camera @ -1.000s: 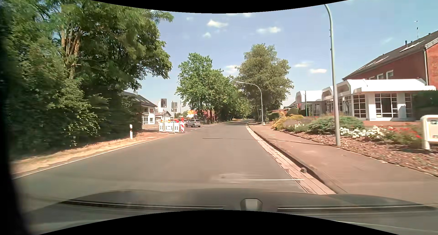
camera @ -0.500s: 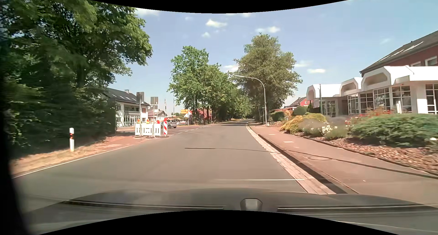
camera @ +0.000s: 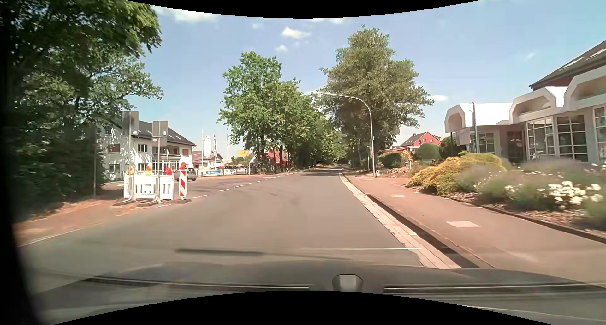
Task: Follow the waypoints while adhering to traffic rules and regulations
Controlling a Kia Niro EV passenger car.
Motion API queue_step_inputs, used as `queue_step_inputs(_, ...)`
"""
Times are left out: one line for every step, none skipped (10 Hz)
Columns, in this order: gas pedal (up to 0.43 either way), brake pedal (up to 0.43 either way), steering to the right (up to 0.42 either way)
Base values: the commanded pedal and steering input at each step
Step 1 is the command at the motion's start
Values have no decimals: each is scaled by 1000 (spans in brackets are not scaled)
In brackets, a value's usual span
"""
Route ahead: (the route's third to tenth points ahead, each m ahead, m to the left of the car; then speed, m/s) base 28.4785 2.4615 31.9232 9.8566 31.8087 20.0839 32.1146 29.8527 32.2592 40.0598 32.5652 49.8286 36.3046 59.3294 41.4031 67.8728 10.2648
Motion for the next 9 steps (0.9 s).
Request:
queue_step_inputs(0, 6, 11)
queue_step_inputs(0, 6, 11)
queue_step_inputs(0, 6, 12)
queue_step_inputs(0, 6, 12)
queue_step_inputs(0, 12, 11)
queue_step_inputs(0, 49, 11)
queue_step_inputs(0, 73, 11)
queue_step_inputs(0, 110, 6)
queue_step_inputs(0, 140, 3)
